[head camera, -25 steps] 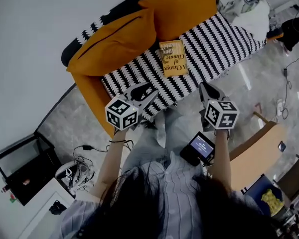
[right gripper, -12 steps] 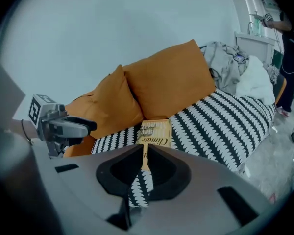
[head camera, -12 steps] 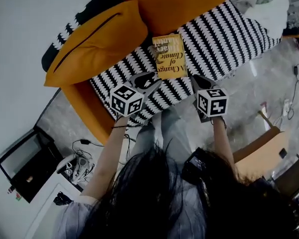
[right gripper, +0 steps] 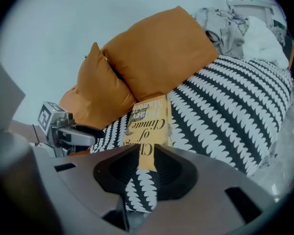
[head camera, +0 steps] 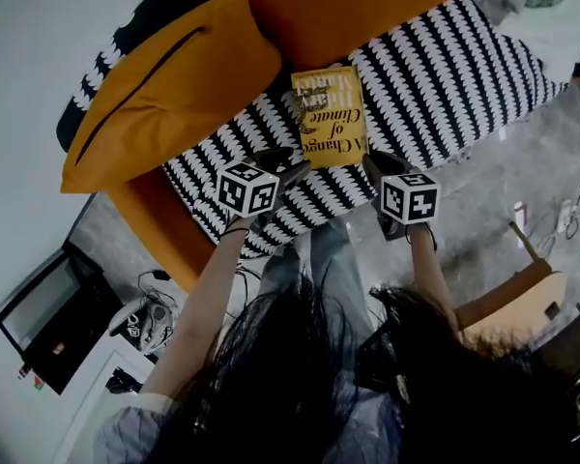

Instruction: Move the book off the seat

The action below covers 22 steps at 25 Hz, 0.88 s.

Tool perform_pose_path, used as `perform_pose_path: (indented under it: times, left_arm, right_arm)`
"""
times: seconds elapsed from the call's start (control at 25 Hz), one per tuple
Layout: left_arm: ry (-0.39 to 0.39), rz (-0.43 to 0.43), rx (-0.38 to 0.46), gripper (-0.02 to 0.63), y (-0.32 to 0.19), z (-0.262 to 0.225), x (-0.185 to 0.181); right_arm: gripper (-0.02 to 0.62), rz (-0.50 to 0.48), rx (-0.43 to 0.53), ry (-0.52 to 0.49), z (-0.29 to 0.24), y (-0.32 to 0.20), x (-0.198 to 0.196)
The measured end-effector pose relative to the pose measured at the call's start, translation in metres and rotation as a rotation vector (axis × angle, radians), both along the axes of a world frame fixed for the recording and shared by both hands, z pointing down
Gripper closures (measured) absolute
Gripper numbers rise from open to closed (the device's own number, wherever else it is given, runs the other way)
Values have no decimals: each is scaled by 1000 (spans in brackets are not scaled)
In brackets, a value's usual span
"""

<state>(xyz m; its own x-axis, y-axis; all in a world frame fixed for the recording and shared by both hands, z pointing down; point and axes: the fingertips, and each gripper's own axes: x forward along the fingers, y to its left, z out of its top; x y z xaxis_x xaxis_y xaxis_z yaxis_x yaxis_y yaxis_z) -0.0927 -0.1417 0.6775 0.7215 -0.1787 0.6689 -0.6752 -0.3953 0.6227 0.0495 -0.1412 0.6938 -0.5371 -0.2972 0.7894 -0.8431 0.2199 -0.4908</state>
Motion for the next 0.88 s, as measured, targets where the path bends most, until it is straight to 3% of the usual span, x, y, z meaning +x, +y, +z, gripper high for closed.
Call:
perform_pose_path:
  times: [0.08,0.36,0.72,0.88]
  left_arm:
    - [3,-29,-39,386,2,15,-1]
    - [20,-113,-110,333,-9,51,-2]
    - [47,-170,-179,299,-42,71,2]
    - [44,-153,-195,299,-39,82,10]
  right_arm:
    - [460,-11,-28,-31,14,3,-4]
    - [388,-27,-64,-23,54,-5,-8]
    - [356,40,-153,-64,72,-28,-13]
    - [350,52,-180,-79,83,-21,-12]
